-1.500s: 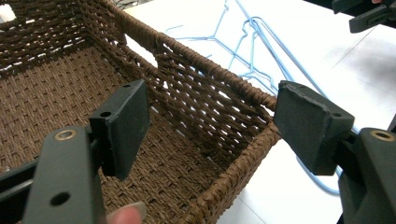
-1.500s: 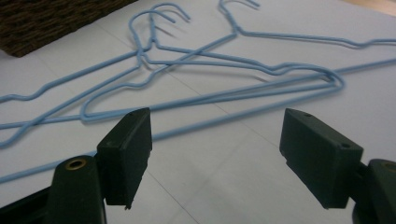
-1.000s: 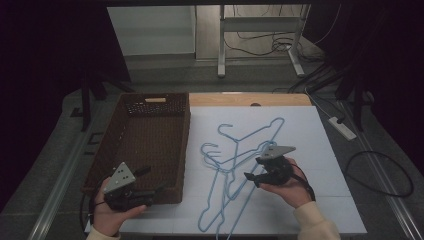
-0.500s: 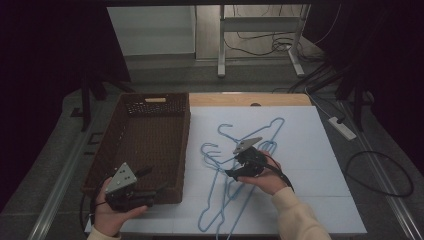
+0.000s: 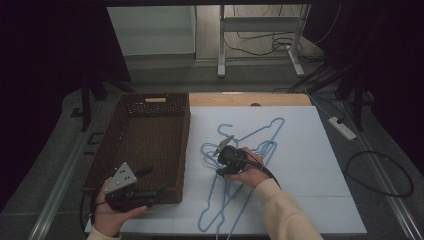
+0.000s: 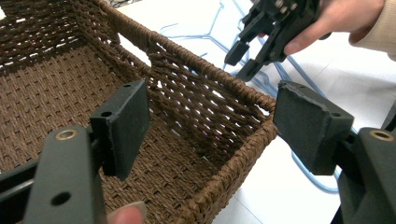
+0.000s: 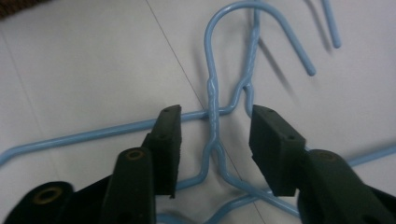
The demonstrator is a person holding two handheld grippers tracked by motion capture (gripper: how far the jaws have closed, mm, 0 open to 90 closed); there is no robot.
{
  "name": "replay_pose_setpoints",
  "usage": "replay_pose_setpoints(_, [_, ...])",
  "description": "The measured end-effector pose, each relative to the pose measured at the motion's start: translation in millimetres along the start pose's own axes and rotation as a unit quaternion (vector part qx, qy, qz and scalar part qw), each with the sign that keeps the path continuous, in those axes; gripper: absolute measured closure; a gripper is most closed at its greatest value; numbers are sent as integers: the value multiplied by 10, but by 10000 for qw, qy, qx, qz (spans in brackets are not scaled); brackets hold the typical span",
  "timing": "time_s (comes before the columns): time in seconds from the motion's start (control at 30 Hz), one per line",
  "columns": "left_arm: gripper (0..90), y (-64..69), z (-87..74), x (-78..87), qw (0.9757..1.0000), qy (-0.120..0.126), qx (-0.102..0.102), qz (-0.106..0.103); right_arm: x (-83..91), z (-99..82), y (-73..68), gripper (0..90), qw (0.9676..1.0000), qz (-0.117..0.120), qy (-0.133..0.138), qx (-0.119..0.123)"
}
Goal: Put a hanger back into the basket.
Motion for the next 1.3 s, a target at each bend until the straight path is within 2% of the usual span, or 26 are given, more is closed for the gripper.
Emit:
replay_pose_setpoints(0.17, [274, 8, 1, -7, 10000, 1, -3, -7, -76, -19, -38, 672, 9995, 35, -237, 228])
replay_pose_setpoints(0.27, [274, 16, 1, -10, 10000, -1, -8, -13, -76, -19, -28, 737, 9993, 13, -279, 241])
replay_pose_setpoints(0.4, [273, 21, -6, -19, 10000, -25, -19, -17, -74, -21, -28, 814, 9993, 81, -261, 243])
replay_pose_setpoints(0.5, [274, 20, -4, -16, 10000, -22, -20, -12, -62, -7, -31, 841, 9992, -6, -207, 350])
replay_pose_setpoints(0.63, [274, 18, 8, -7, 10000, 2, -20, 4, -13, 5, -34, 861, 9993, -58, -99, 366])
replay_pose_setpoints(0.77, [274, 21, 13, -8, 10000, 18, -20, 11, 69, 16, -9, 864, 9995, -177, 84, 263])
replay_pose_setpoints(0.83, [274, 25, 15, -8, 10000, 17, -31, 3, 155, 22, 24, 865, 9993, -262, 243, 95])
replay_pose_setpoints(0.93, [274, 29, 19, -10, 10000, 22, -40, -2, 224, 34, 47, 866, 9988, -308, 381, 1])
replay_pose_setpoints(1.3, [274, 68, 41, -14, 10000, 42, -53, -28, 546, 66, 101, 868, 9927, -434, 1022, -473])
Point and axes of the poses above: each handheld gripper's, and its own axes: x roughly backward along the jaws, z roughly out of its top, y roughly to its right, the point moved 9 cm from there along -x, roughly forward along the jaws, and after that the axes turned 15 degrees about y, right-handed, at the moved point
